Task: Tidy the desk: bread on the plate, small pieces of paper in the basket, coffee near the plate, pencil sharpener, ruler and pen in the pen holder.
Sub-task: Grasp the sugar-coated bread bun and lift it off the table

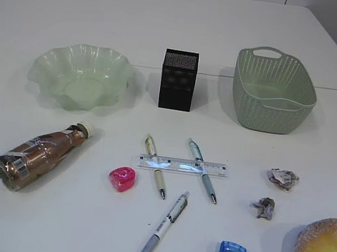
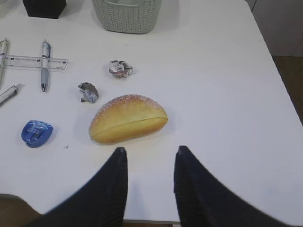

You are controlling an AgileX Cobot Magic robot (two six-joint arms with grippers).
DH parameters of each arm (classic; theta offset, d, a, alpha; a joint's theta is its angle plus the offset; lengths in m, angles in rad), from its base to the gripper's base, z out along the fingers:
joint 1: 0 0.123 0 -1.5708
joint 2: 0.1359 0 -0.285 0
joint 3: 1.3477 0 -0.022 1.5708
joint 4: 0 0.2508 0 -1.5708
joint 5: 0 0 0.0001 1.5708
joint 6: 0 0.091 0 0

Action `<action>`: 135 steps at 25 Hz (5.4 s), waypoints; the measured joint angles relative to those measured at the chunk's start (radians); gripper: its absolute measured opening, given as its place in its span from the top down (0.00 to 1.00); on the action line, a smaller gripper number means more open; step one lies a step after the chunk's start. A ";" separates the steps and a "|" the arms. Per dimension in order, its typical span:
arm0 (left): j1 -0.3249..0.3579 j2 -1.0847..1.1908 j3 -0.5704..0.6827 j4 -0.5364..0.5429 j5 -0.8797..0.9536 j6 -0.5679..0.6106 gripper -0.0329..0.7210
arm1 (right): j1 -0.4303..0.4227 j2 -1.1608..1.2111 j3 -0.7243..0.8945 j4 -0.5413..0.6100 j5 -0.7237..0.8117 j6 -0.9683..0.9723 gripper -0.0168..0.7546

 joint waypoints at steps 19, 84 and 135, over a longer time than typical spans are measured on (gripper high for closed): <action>0.000 0.000 0.000 0.000 0.000 0.000 0.67 | 0.000 0.000 0.000 0.000 0.000 0.000 0.62; -0.062 0.259 -0.155 -0.116 -0.030 0.000 0.49 | 0.050 0.271 -0.058 0.076 -0.235 0.000 0.53; -0.112 0.334 -0.175 -0.181 -0.162 0.014 0.49 | 0.052 0.451 -0.058 -0.046 -0.317 0.141 0.54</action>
